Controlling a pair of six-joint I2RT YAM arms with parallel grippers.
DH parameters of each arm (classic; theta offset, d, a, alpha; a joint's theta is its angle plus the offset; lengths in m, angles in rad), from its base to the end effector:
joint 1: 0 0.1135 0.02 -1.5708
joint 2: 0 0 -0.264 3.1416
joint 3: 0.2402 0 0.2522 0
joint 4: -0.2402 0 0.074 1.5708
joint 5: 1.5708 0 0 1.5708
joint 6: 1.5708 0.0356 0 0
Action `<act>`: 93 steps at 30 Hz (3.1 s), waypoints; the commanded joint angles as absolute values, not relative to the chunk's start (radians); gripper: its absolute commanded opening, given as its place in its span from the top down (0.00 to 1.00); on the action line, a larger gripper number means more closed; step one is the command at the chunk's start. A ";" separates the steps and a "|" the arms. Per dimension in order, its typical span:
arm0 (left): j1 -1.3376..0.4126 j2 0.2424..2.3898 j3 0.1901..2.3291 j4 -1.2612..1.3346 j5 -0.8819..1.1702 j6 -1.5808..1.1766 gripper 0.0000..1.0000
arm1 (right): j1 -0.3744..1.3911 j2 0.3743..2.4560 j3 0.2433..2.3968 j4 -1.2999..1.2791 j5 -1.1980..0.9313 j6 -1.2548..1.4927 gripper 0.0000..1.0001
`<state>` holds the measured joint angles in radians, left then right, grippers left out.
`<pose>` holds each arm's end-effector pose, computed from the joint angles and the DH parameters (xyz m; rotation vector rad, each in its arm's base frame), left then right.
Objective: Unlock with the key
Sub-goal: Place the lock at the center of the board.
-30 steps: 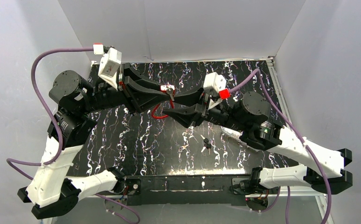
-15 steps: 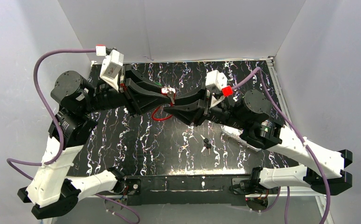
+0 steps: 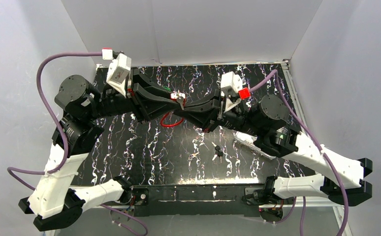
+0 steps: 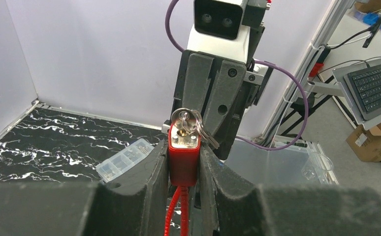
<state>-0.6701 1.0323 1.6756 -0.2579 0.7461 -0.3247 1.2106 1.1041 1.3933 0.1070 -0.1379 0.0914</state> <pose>0.0927 -0.1043 0.5727 0.9044 1.0756 -1.2788 0.0729 0.2073 0.5188 -0.7810 1.0001 1.2184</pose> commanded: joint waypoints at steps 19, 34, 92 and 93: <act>-0.656 1.008 1.710 -0.167 0.750 -0.353 1.00 | 1.212 1.102 1.035 0.360 -0.155 0.403 0.99; -0.655 0.932 1.512 -0.295 0.603 -0.128 1.00 | 1.209 0.876 0.977 0.101 0.220 0.379 0.25; -0.542 1.164 0.596 -0.328 0.330 0.525 0.32 | 1.204 0.835 0.858 -0.380 0.458 0.544 0.22; -0.542 1.159 0.603 -0.340 0.343 0.522 0.25 | 1.204 0.845 0.858 -0.380 0.456 0.542 0.22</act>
